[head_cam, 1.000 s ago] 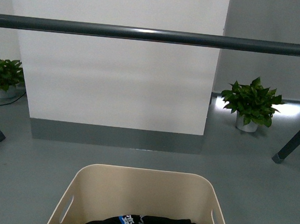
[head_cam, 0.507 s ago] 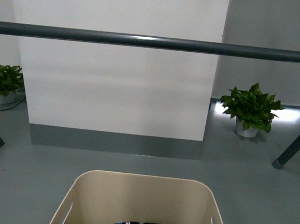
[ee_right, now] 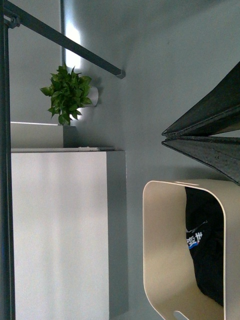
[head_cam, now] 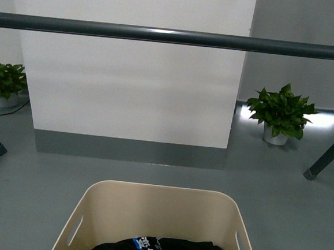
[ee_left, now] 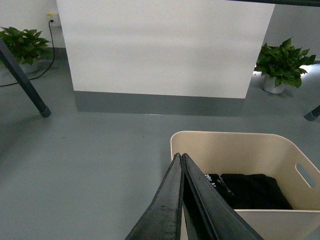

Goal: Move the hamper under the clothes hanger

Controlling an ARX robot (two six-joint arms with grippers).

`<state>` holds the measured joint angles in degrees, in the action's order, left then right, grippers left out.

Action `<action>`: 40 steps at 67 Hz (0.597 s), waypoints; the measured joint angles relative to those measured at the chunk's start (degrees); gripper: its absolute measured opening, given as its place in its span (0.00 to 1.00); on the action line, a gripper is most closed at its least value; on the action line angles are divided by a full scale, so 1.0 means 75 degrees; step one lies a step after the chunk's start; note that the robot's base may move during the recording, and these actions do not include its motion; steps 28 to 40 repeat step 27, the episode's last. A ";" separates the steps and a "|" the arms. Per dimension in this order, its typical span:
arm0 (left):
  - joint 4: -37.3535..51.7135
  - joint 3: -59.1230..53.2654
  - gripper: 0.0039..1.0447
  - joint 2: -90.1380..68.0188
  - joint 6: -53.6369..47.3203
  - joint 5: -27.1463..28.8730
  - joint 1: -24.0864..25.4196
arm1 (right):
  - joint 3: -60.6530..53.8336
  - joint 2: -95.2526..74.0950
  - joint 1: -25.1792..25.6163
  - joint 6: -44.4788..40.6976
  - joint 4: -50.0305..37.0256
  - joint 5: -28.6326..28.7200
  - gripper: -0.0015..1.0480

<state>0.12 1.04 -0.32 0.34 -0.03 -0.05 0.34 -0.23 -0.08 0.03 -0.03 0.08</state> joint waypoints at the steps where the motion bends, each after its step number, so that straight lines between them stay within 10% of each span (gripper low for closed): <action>1: 0.0000 0.0000 0.03 0.0003 0.0000 0.0000 0.0000 | 0.0000 0.0000 0.0000 0.0000 0.0000 0.0000 0.02; 27: 0.0000 0.0000 0.63 0.0006 0.0000 0.0000 0.0000 | 0.0000 0.0000 0.0000 -0.0006 0.0000 0.0000 0.57; 40: 0.0000 0.0000 0.63 0.0006 0.0000 0.0000 0.0000 | 0.0000 0.0000 0.0000 -0.0006 0.0000 0.0000 0.57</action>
